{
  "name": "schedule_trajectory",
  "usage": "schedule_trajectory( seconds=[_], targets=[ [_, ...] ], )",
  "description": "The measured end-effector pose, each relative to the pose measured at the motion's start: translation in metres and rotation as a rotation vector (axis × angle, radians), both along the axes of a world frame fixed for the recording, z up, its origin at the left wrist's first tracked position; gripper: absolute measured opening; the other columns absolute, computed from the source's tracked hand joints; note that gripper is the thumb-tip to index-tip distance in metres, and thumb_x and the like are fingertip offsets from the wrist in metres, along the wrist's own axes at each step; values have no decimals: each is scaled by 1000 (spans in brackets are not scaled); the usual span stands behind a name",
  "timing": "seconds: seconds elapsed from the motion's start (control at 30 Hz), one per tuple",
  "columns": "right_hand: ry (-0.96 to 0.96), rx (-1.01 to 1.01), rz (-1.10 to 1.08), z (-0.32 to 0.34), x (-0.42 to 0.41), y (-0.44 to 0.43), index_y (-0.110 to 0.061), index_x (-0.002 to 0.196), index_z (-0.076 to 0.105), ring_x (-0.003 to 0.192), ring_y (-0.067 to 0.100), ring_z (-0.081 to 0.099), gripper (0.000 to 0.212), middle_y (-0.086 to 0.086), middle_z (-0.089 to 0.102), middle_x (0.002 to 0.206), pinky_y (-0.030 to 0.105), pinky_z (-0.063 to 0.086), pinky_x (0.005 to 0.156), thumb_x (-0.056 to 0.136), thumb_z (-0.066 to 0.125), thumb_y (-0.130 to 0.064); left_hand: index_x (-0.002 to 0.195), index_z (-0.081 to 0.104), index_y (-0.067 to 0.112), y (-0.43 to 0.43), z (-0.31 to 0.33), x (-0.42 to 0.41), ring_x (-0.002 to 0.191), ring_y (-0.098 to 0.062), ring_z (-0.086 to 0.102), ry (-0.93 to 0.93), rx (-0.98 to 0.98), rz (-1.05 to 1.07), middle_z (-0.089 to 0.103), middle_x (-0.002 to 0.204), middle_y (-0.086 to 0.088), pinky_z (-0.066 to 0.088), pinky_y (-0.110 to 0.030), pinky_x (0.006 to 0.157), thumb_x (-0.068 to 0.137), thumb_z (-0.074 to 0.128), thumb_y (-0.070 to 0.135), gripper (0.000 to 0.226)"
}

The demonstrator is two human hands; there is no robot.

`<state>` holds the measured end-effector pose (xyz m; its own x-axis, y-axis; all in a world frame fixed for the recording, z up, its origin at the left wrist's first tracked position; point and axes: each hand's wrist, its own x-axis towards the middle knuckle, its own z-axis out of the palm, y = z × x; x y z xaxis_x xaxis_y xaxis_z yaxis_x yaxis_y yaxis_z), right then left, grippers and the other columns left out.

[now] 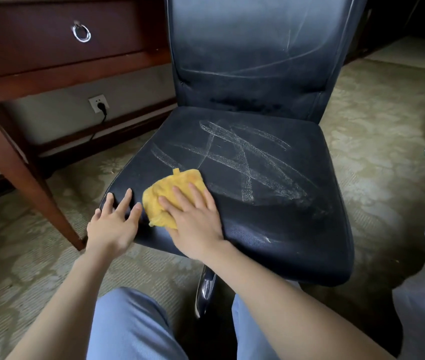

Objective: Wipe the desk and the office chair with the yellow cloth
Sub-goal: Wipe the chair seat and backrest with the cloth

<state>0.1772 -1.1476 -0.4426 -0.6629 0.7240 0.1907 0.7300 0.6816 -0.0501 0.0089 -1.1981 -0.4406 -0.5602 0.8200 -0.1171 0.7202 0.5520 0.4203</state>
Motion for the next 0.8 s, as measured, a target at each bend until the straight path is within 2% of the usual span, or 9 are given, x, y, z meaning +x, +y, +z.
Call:
schedule_trajectory(
  seconds=[0.1, 0.17, 0.23, 0.3, 0.4, 0.5, 0.63, 0.73, 0.8],
  targets=[
    [-106, 24, -4, 0, -4, 1, -47, 145, 16, 142, 38, -8, 56, -1, 6, 159, 53, -8, 112, 94, 38, -52, 148, 13, 46, -1, 0, 0, 147, -32, 6, 19, -21, -11, 2, 161, -2, 7, -42, 118, 97, 21, 57, 53],
    [-114, 18, 0, 0, 9, -7, -47, 145, 18, 143, 38, -9, 56, 0, 6, 159, 55, -6, 113, 93, 39, -52, 148, 11, 48, -2, -1, 1, 147, -32, 7, 48, -37, -10, 2, 161, -2, 8, -44, 118, 96, 19, 59, 54],
    [-80, 37, 6, -5, 31, -18, -43, 143, 31, 145, 37, 3, 55, 2, 19, 157, 51, 1, 116, 90, 47, -47, 148, 10, 49, -4, -2, 5, 146, -33, 9, 80, -36, 12, 3, 161, -1, 8, -47, 117, 95, 19, 61, 55],
    [0, 110, -23, -14, 61, -28, -39, 136, 47, 142, 34, 22, 51, 1, 36, 151, 49, 16, 116, 86, 54, -42, 147, 10, 49, -8, -4, 13, 145, -34, 12, 117, -18, 33, 5, 161, 0, 8, -50, 115, 94, 20, 62, 55],
    [175, 225, -75, -31, 113, -37, -32, 128, 59, 136, 32, 36, 38, 0, 47, 143, 48, 31, 110, 96, 41, -39, 148, 12, 48, -15, -6, 30, 142, -35, 17, 195, 11, 65, 9, 161, -2, 7, -52, 113, 94, 19, 61, 56],
    [195, 282, -178, -50, 164, -36, -29, 137, 49, 139, 32, 31, 42, 1, 41, 147, 49, 30, 109, 97, 37, -34, 147, 16, 47, -24, -7, 48, 138, -37, 23, 256, 16, 97, 15, 159, -3, 5, -56, 113, 94, 18, 60, 55],
    [254, 267, -420, -52, 205, -23, -24, 141, 44, 141, 33, 24, 49, 5, 37, 150, 52, 25, 112, 94, 38, -37, 140, 40, 40, -33, -12, 68, 124, -42, 32, 275, 152, 161, 35, 145, -11, 4, -60, 110, 96, 28, 52, 47],
    [285, 161, -644, -36, 205, 2, -25, 143, 40, 142, 34, 20, 54, 6, 35, 151, 50, 14, 115, 94, 30, -45, 127, 55, 19, -34, -15, 71, 106, -43, 39, 245, 348, 175, 43, 116, -27, 25, -56, 102, 96, 34, 49, 49],
    [250, 84, -740, -28, 199, 24, -31, 146, 32, 144, 34, 11, 52, 5, 28, 154, 51, 6, 115, 98, 26, -49, 126, 55, 10, -31, -14, 68, 100, -43, 40, 183, 454, 161, 43, 111, -30, 32, -52, 94, 90, 34, 45, 54]
  ],
)
